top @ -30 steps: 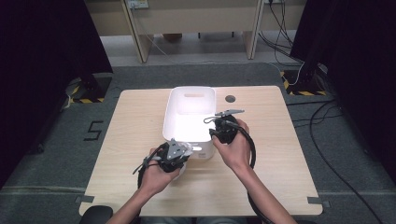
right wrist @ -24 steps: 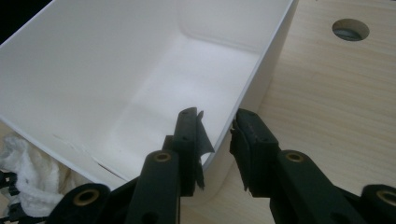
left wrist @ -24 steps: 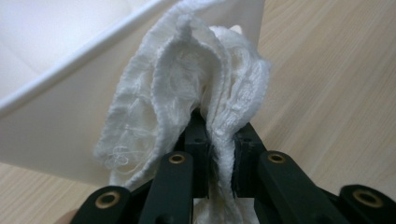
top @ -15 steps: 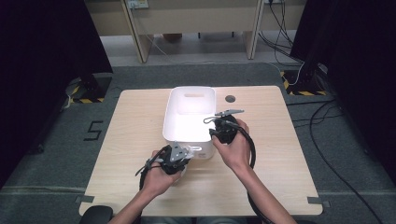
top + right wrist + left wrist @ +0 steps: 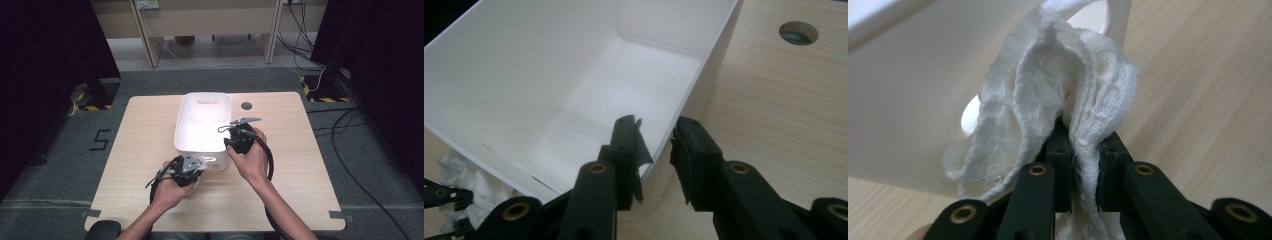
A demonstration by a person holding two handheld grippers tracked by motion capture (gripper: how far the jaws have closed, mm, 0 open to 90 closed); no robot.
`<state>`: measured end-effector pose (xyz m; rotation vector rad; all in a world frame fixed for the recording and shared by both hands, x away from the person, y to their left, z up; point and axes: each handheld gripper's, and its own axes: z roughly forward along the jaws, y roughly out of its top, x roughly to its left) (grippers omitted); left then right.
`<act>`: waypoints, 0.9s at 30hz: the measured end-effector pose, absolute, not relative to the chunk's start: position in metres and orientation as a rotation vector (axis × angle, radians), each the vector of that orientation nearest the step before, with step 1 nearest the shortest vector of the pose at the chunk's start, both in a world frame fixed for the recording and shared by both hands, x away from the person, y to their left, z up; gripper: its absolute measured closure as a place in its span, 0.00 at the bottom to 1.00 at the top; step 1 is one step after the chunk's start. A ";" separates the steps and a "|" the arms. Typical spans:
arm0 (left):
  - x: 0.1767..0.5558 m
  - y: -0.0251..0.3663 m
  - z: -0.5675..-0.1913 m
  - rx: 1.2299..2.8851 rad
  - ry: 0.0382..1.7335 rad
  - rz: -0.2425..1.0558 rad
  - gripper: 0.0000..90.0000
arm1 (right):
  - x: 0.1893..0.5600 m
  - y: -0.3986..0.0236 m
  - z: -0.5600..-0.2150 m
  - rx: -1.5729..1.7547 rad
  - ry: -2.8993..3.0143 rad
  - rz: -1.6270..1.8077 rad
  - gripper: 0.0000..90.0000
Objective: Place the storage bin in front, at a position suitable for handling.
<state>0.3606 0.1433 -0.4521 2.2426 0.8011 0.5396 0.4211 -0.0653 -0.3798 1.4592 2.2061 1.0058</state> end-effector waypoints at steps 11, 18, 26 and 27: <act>0.364 0.141 -0.468 2.270 0.815 0.510 0.89 | 0.421 -0.065 -0.380 1.457 2.207 1.007 0.79; 0.365 0.140 -0.470 2.275 0.817 0.506 0.89 | 0.421 -0.065 -0.380 1.455 2.206 1.004 0.79; 0.368 0.138 -0.478 2.296 0.827 0.484 0.89 | 0.421 -0.065 -0.380 1.452 2.205 1.006 0.79; 0.368 0.138 -0.480 2.297 0.830 0.484 0.89 | 0.421 -0.065 -0.380 1.454 2.205 1.007 0.79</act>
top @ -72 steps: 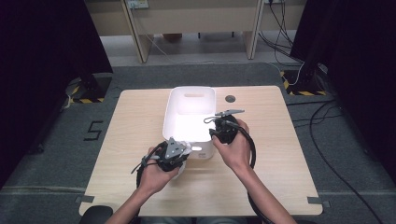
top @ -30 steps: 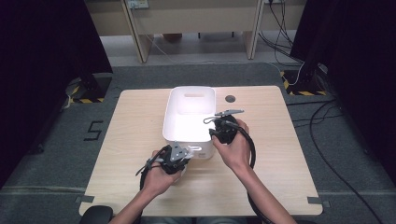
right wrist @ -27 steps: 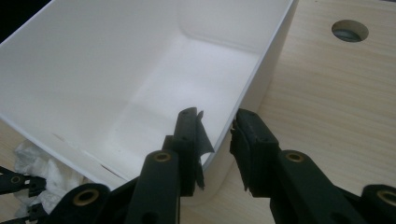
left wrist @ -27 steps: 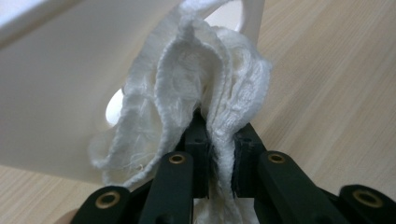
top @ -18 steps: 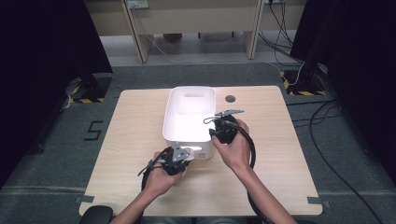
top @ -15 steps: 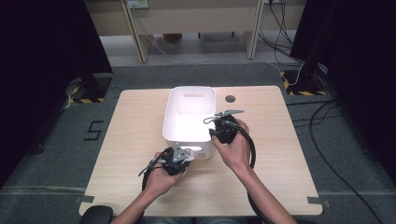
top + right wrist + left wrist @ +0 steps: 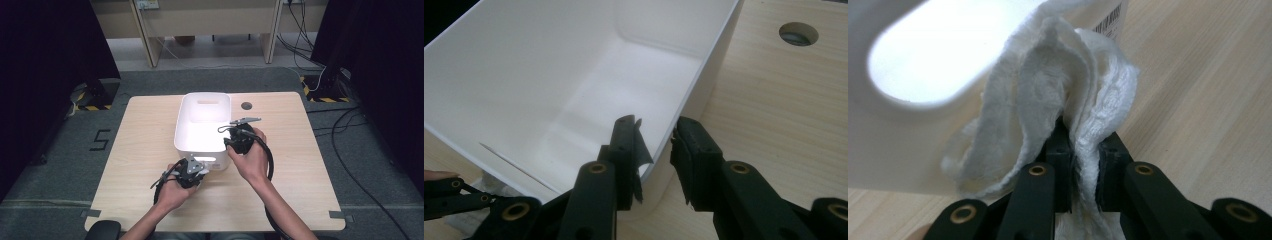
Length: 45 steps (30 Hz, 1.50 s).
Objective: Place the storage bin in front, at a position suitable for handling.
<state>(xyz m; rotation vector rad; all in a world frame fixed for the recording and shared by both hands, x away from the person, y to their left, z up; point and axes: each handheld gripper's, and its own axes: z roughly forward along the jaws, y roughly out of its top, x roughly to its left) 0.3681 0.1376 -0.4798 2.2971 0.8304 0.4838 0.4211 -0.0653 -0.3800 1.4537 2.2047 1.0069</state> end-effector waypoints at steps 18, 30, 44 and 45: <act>0.369 0.129 -0.481 2.305 0.818 0.475 0.89 | 0.421 -0.065 -0.380 1.450 2.203 1.008 0.79; 0.367 0.124 -0.477 2.288 0.804 0.478 0.89 | 0.421 -0.065 -0.380 1.448 2.204 1.008 0.79; 0.360 0.126 -0.458 2.203 0.810 0.496 0.89 | 0.422 -0.065 -0.380 1.447 2.206 1.007 0.79; 0.360 0.126 -0.457 2.204 0.807 0.494 0.89 | 0.422 -0.065 -0.380 1.448 2.205 1.007 0.79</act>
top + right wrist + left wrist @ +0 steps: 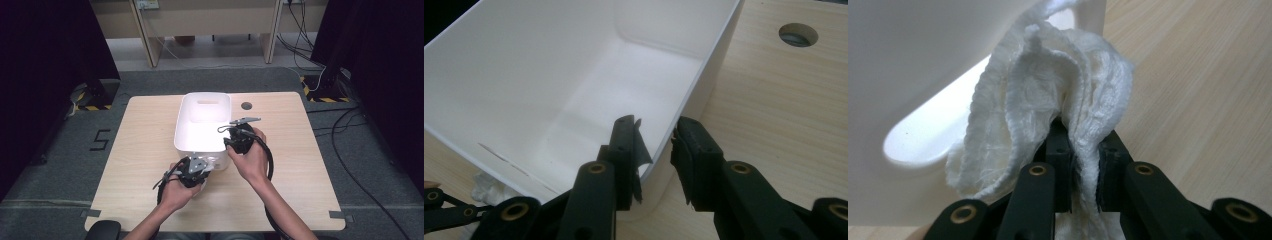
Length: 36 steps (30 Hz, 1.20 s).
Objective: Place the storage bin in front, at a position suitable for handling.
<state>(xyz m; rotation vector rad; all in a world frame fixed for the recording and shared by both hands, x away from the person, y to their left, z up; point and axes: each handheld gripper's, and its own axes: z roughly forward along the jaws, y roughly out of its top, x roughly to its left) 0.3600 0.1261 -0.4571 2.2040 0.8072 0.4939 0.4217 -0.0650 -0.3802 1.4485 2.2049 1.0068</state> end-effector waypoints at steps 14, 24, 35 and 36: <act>0.354 0.129 -0.437 2.129 0.807 0.510 0.89 | 0.422 -0.065 -0.380 1.449 2.205 1.010 0.79; 0.354 0.130 -0.430 2.117 0.806 0.515 0.89 | 0.422 -0.064 -0.380 1.446 2.206 1.012 0.79; 0.350 0.130 -0.425 2.111 0.793 0.530 0.89 | 0.421 -0.062 -0.380 1.445 2.214 1.014 0.79; 0.349 0.130 -0.425 2.112 0.791 0.533 0.89 | 0.421 -0.062 -0.380 1.442 2.214 1.013 0.79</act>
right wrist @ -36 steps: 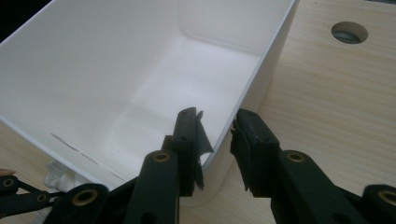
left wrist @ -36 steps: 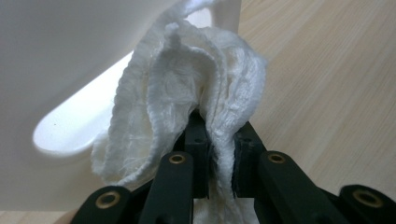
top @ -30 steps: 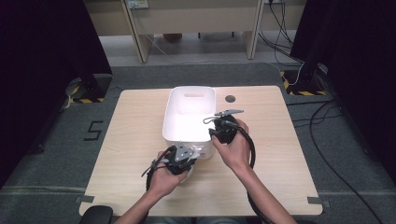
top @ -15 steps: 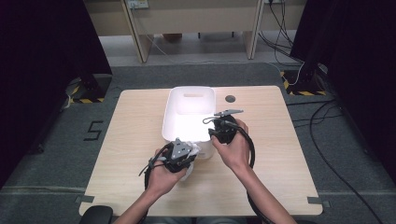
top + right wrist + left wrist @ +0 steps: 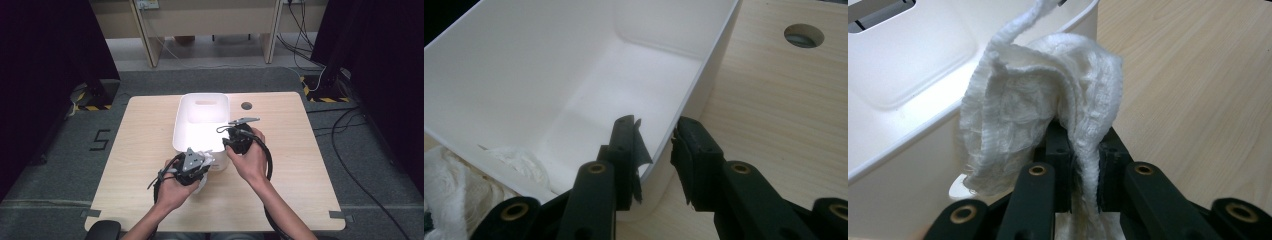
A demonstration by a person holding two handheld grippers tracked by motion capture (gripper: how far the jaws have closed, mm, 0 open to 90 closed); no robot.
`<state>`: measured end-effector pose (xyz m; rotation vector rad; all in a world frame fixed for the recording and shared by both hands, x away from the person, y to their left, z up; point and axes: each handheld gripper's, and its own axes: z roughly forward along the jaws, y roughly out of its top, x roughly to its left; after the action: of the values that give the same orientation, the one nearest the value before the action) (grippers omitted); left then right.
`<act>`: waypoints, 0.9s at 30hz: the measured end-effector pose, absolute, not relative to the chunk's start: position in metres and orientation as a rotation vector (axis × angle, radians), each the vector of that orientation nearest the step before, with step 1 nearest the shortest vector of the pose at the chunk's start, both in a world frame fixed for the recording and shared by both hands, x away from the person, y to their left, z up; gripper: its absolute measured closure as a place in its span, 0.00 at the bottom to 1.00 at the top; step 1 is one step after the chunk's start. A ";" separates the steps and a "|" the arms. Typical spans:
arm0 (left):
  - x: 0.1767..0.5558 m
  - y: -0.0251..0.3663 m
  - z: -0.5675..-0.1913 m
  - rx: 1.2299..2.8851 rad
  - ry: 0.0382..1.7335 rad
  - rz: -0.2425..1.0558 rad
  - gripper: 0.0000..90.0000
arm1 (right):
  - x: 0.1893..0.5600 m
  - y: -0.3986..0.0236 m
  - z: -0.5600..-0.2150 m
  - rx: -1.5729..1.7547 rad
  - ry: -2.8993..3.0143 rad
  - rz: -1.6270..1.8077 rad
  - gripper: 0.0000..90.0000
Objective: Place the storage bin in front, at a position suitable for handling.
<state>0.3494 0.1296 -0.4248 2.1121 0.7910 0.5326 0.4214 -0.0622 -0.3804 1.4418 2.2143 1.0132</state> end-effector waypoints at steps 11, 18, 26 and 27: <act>0.349 0.131 -0.424 2.104 0.796 0.526 0.89 | 0.422 -0.062 -0.381 1.438 2.216 1.017 0.79; 0.345 0.132 -0.423 2.123 0.785 0.533 0.89 | 0.422 -0.062 -0.380 1.451 2.218 1.023 0.78; 0.334 0.130 -0.420 2.111 0.757 0.537 0.89 | 0.422 -0.063 -0.381 1.447 2.218 1.022 0.78; 0.335 0.131 -0.419 2.111 0.761 0.530 0.89 | 0.422 -0.063 -0.381 1.449 2.220 1.022 0.78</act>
<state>0.3347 0.1311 -0.4186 2.1110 0.7608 0.5304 0.4220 -0.0629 -0.3806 1.4487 2.2203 1.0220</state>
